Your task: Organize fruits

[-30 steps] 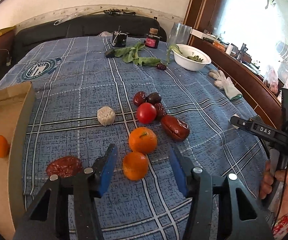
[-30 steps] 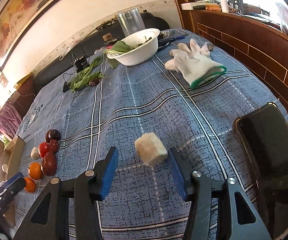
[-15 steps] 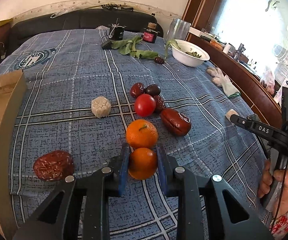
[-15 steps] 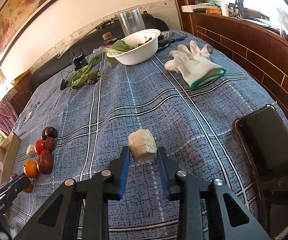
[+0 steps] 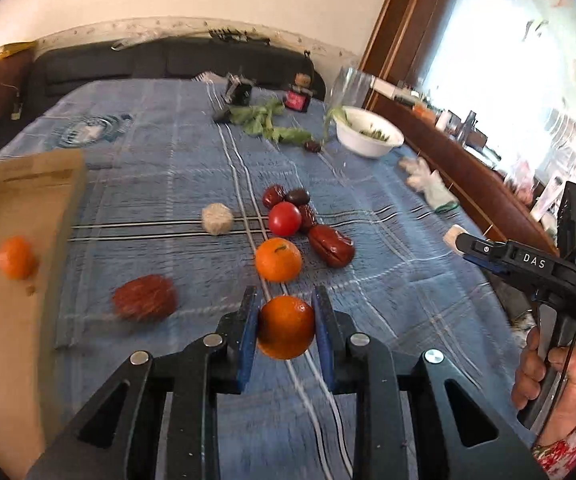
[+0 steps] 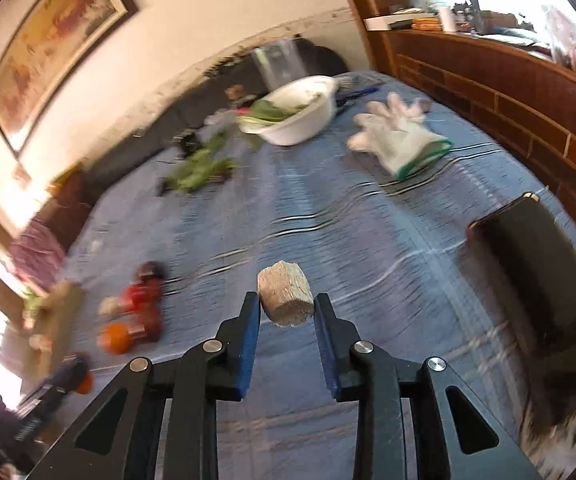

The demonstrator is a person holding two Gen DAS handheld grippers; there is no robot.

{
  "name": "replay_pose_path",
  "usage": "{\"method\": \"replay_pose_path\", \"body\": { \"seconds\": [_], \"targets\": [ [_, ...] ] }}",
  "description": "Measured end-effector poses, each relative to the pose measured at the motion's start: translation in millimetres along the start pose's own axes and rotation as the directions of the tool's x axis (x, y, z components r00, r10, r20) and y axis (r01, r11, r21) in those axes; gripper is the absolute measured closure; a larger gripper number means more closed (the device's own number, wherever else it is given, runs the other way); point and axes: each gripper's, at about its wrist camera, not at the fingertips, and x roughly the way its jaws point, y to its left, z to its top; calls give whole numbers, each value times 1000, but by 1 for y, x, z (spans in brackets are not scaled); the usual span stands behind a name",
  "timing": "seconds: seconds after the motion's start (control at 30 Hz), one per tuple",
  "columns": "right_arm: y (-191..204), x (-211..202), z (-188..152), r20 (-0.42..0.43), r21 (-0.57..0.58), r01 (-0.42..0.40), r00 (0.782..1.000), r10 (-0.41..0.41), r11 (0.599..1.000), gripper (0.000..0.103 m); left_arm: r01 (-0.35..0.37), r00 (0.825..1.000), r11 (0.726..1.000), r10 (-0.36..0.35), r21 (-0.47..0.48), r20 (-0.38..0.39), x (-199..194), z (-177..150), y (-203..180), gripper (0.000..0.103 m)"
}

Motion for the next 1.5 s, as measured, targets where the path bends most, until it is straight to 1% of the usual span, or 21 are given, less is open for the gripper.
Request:
{"method": "replay_pose_path", "body": {
  "seconds": [0.1, 0.17, 0.2, 0.3, 0.37, 0.43, 0.5, 0.57, 0.67, 0.8, 0.93, 1.03, 1.07, 1.1, 1.13, 1.17, 1.2, 1.27, 1.33, 1.43, 1.5],
  "targets": [
    [42, -21, -3, 3, -63, -83, 996, 84, 995, 73, 20, 999, 998, -18, -60, 45, -44, 1, 18, 78],
    [85, -32, -8, -12, -138, -162, 987, 162, 977, 73, 15, 997, 995, -7, -102, 76, -70, 2, 36, 78],
    [100, -34, -12, -20, -164, -186, 983, 185, 969, 73, 3, 996, 993, 7, -118, 89, -81, 4, 46, 78],
    [160, -35, -25, -76, -248, -287, 958, 277, 925, 73, -65, 988, 983, 88, -174, 124, -112, 11, 83, 77],
    [202, -27, -38, -126, -296, -350, 937, 327, 889, 73, -142, 977, 968, 171, -204, 128, -126, 13, 108, 77],
    [239, -17, -54, -165, -346, -381, 924, 344, 857, 73, -202, 965, 952, 234, -229, 121, -133, 14, 131, 77],
    [274, -1, -72, -208, -395, -397, 917, 340, 828, 72, -255, 954, 934, 284, -249, 90, -132, 12, 154, 77],
    [299, 17, -89, -245, -429, -404, 913, 327, 808, 72, -280, 951, 921, 305, -270, 55, -125, 10, 174, 77],
    [331, 45, -109, -278, -488, -387, 919, 280, 782, 72, -317, 944, 893, 328, -319, -20, -109, 4, 207, 77],
    [355, 84, -124, -322, -519, -370, 920, 225, 771, 72, -350, 935, 850, 340, -394, -99, -89, 3, 242, 77],
    [365, 114, -135, -361, -528, -355, 916, 174, 771, 72, -359, 933, 834, 333, -419, -137, -77, 1, 254, 77],
    [367, 123, -139, -372, -532, -348, 915, 156, 772, 72, -341, 940, 835, 314, -433, -135, -74, 0, 256, 70],
    [368, 127, -138, -376, -531, -349, 914, 154, 772, 72, -332, 943, 834, 307, -440, -131, -74, 0, 257, 62],
    [368, 129, -138, -375, -530, -349, 914, 156, 773, 71, -314, 949, 836, 294, -449, -116, -75, 0, 258, 59],
    [368, 127, -138, -372, -529, -346, 915, 155, 775, 70, -298, 953, 839, 284, -456, -101, -77, 1, 256, 56],
    [366, 126, -136, -370, -524, -345, 916, 157, 779, 62, -294, 954, 839, 284, -458, -93, -78, 2, 254, 53],
    [363, 121, -133, -366, -509, -354, 914, 175, 785, 53, -295, 954, 838, 288, -459, -87, -82, 1, 252, 53],
    [353, 106, -125, -349, -477, -369, 912, 213, 798, 46, -284, 956, 840, 288, -462, -64, -89, 2, 245, 52],
    [339, 90, -115, -328, -450, -377, 913, 243, 810, 46, -271, 957, 852, 288, -448, -32, -96, 4, 233, 50],
    [308, 65, -99, -284, -417, -360, 924, 256, 835, 42, -265, 957, 871, 292, -414, 2, -103, 8, 209, 46],
    [285, 50, -88, -257, -398, -343, 932, 255, 851, 42, -229, 963, 890, 265, -393, 38, -110, 10, 188, 46]
  ]
}}
